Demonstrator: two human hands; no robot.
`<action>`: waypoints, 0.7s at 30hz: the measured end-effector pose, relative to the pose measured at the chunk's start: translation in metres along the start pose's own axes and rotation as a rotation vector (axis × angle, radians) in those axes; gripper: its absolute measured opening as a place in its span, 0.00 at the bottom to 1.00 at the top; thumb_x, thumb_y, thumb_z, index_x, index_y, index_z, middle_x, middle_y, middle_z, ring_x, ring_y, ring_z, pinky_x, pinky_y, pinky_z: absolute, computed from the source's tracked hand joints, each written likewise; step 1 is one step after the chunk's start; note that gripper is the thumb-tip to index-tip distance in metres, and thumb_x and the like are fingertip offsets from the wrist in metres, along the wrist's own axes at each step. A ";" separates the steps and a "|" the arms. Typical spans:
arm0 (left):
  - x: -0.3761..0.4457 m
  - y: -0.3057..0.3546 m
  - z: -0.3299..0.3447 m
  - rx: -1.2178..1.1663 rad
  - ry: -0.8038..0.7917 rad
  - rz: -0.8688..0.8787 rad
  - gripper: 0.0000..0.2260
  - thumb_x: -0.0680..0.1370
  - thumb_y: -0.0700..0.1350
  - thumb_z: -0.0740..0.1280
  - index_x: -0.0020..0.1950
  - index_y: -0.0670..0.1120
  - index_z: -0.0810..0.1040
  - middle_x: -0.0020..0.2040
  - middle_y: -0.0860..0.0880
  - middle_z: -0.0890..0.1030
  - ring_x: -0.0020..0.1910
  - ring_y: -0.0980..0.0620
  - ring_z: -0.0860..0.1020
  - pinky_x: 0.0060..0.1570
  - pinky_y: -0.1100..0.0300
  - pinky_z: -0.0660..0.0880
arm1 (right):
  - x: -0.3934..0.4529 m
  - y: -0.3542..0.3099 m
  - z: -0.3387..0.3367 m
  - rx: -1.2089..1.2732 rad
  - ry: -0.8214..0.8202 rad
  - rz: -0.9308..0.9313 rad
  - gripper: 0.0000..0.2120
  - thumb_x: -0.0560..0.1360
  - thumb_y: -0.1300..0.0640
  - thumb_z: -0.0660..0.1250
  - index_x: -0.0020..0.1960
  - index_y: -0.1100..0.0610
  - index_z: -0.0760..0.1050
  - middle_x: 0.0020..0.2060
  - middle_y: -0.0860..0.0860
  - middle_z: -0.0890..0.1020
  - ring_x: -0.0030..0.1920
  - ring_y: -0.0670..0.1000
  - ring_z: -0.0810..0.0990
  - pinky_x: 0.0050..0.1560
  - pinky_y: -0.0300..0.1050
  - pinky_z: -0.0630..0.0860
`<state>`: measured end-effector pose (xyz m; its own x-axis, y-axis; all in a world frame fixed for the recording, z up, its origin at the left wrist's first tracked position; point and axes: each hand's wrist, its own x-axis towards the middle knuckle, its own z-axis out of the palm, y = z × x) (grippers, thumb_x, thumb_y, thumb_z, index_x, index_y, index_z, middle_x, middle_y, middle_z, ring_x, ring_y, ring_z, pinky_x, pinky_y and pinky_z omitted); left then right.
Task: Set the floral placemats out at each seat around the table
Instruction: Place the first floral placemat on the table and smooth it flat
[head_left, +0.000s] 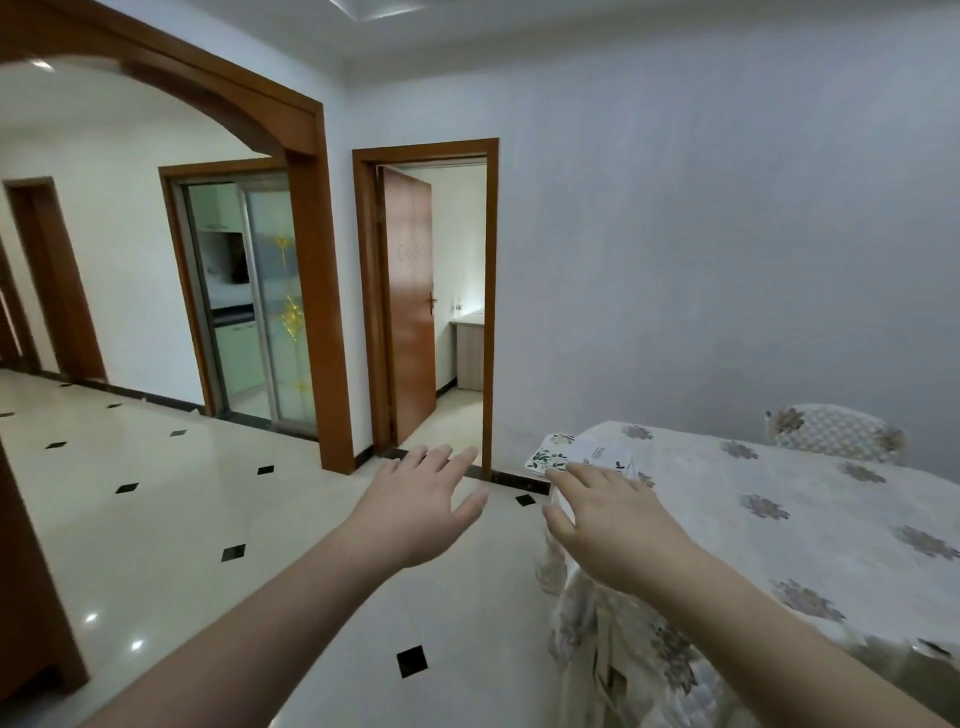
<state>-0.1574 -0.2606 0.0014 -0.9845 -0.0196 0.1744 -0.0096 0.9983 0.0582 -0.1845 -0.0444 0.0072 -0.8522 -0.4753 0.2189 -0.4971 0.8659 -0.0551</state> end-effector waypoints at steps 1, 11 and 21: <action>0.008 -0.008 0.002 -0.002 -0.001 -0.004 0.28 0.82 0.65 0.47 0.81 0.60 0.48 0.81 0.53 0.56 0.80 0.49 0.53 0.76 0.47 0.53 | 0.012 -0.002 0.002 0.001 0.008 -0.006 0.25 0.83 0.43 0.48 0.78 0.47 0.57 0.77 0.47 0.63 0.75 0.50 0.60 0.72 0.49 0.57; 0.130 -0.020 0.033 0.048 0.020 0.021 0.28 0.81 0.66 0.46 0.80 0.60 0.50 0.82 0.52 0.56 0.80 0.49 0.52 0.77 0.47 0.51 | 0.131 0.032 0.044 -0.009 0.036 -0.011 0.24 0.82 0.41 0.49 0.76 0.48 0.60 0.73 0.47 0.67 0.73 0.51 0.64 0.70 0.49 0.61; 0.285 -0.013 0.059 0.124 -0.014 0.046 0.29 0.81 0.66 0.44 0.81 0.58 0.48 0.82 0.51 0.53 0.81 0.49 0.49 0.77 0.46 0.49 | 0.261 0.134 0.068 -0.012 0.030 0.071 0.24 0.83 0.40 0.47 0.76 0.48 0.60 0.72 0.49 0.68 0.73 0.52 0.63 0.69 0.50 0.60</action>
<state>-0.4487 -0.2755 -0.0080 -0.9867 0.0260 0.1604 0.0146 0.9973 -0.0720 -0.4852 -0.0631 -0.0095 -0.8799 -0.4076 0.2442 -0.4332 0.8993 -0.0596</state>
